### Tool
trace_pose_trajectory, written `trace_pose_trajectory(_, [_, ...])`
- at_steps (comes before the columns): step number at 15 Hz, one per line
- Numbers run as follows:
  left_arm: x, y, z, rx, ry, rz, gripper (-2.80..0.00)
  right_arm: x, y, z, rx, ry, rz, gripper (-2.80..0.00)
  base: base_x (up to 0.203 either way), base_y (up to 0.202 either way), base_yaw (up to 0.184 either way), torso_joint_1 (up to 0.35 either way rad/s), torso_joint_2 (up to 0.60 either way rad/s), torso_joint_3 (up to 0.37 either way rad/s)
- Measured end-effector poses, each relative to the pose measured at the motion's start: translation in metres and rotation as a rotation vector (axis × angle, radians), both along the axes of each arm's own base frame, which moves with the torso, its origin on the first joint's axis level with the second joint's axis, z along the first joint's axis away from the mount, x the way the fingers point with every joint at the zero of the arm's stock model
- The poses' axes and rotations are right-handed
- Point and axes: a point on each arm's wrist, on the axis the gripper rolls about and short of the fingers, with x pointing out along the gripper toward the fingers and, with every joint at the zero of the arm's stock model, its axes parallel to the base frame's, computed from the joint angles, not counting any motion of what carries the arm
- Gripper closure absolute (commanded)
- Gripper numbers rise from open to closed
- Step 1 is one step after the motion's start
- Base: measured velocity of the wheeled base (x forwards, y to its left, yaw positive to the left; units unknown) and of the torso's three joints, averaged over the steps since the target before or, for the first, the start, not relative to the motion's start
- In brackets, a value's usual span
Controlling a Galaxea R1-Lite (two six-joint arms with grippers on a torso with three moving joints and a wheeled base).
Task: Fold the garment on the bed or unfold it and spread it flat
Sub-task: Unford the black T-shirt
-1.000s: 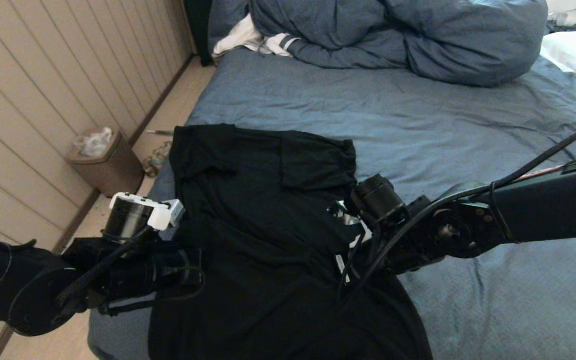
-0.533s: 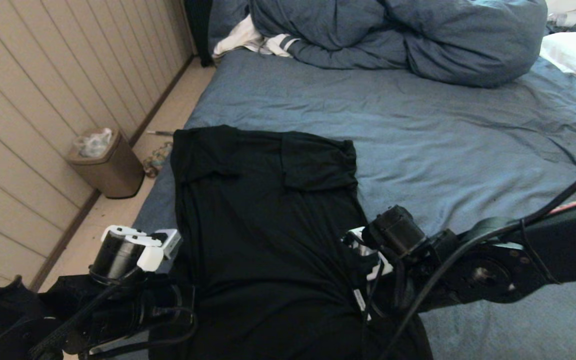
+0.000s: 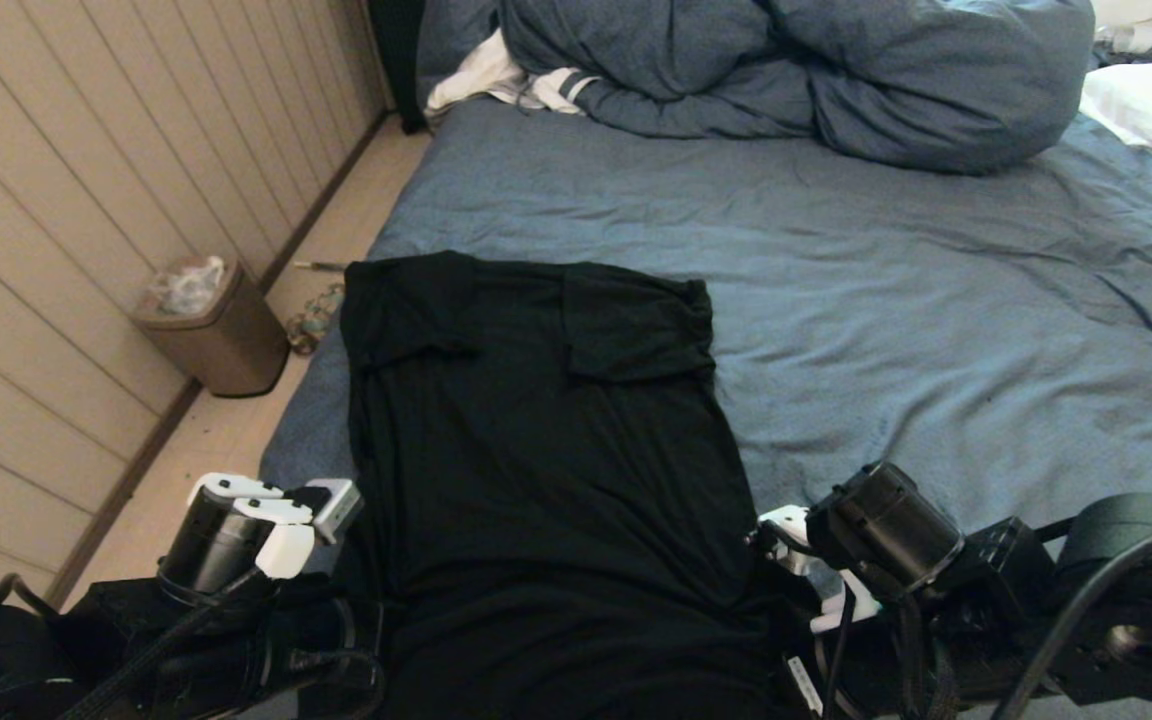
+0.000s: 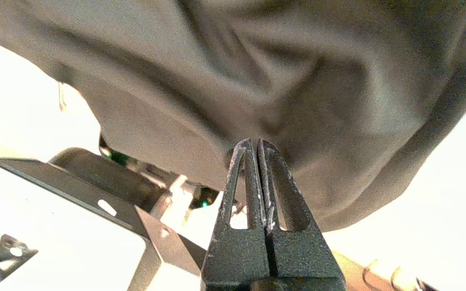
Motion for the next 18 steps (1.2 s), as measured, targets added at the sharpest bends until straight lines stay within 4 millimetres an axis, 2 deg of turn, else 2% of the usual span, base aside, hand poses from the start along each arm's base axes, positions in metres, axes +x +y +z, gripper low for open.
trace_pose_trajectory(3, [-0.002,0.001,-0.001,0.002,0.005,0.001,0.0,0.001,-0.003,0.013,0.028,-0.044,-0.011,0.0,0.0,0.0,0.0,0.0,0.0,0.0])
trace_pose_trajectory(6, [-0.003,0.002,-0.001,0.001,0.005,0.001,0.0,0.002,-0.02,0.021,0.019,-0.07,-0.039,0.0,0.0,0.0,0.0,0.0,0.0,0.0])
trace_pose_trajectory(7, [-0.003,0.002,-0.001,0.001,0.007,0.001,0.0,0.002,-0.025,0.02,0.009,-0.066,-0.051,-2.8,0.0,0.0,0.0,0.0,0.0,0.0])
trace_pose_trajectory(8, [-0.003,0.002,-0.002,0.001,0.011,0.001,-2.8,0.001,-0.03,0.018,-0.002,-0.061,-0.057,-2.8,0.0,0.0,0.0,0.0,0.0,0.0])
trace_pose_trajectory(12, [-0.007,0.004,-0.008,0.007,0.038,-0.01,-2.8,0.002,-0.04,0.008,-0.038,-0.033,-0.063,-2.8,0.0,0.0,0.0,0.0,0.0,0.0])
trace_pose_trajectory(18, [-0.004,0.001,-0.019,0.01,0.054,-0.01,-2.8,0.006,-0.037,-0.01,-0.066,0.033,-0.065,-2.8,0.0,0.0,0.0,0.0,0.0,0.0])
